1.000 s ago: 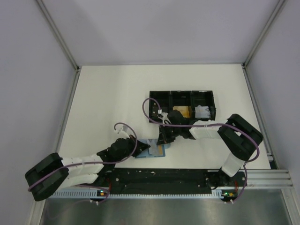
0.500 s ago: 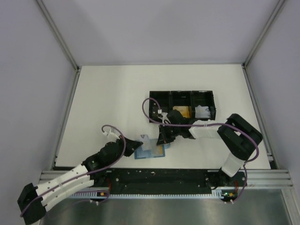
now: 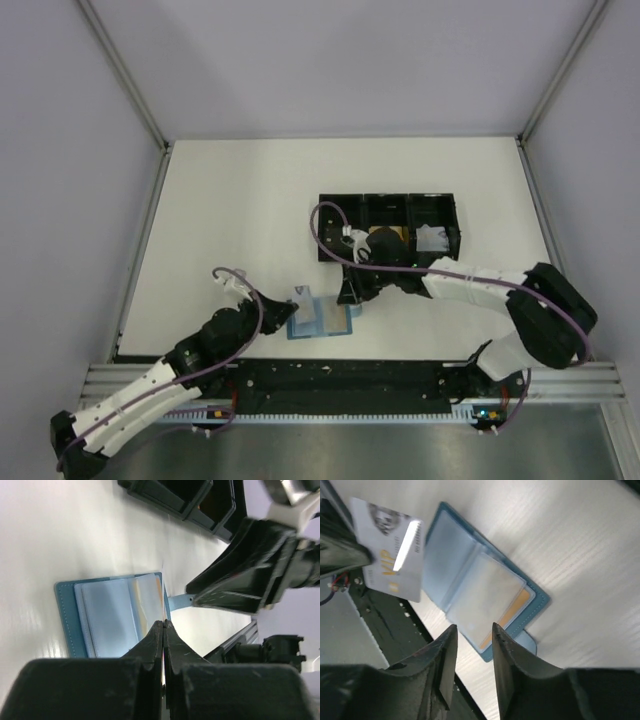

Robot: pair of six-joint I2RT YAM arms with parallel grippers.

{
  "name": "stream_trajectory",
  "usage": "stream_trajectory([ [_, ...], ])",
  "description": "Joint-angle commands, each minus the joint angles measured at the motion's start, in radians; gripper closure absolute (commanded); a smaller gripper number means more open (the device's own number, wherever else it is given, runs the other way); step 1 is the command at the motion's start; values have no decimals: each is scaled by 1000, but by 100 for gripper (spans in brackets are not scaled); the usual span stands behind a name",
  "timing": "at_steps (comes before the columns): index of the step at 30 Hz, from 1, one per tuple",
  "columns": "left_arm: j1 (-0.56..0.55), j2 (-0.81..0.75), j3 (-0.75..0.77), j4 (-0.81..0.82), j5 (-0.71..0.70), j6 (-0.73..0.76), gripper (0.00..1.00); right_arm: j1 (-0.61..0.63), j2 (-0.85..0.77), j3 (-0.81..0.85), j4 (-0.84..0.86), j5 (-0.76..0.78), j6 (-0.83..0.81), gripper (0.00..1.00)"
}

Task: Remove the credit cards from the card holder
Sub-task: Place the credit card in the storage box.

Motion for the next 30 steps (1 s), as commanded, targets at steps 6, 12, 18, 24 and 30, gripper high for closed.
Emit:
stream_trajectory([
  [6, 3, 151, 59, 316, 306, 452, 100, -33, -337, 90, -145, -180, -286, 51],
  [12, 3, 211, 116, 450, 498, 609, 100, -33, -373, 148, -262, -255, -430, 44],
  [18, 3, 290, 204, 438, 622, 716, 100, -30, -358, 188, -291, -380, -521, 44],
  [24, 3, 369, 250, 464, 678, 749, 100, -22, -351, 203, -322, -449, -565, 56],
  [30, 3, 419, 290, 479, 701, 770, 100, -22, -350, 199, -331, -467, -579, 94],
])
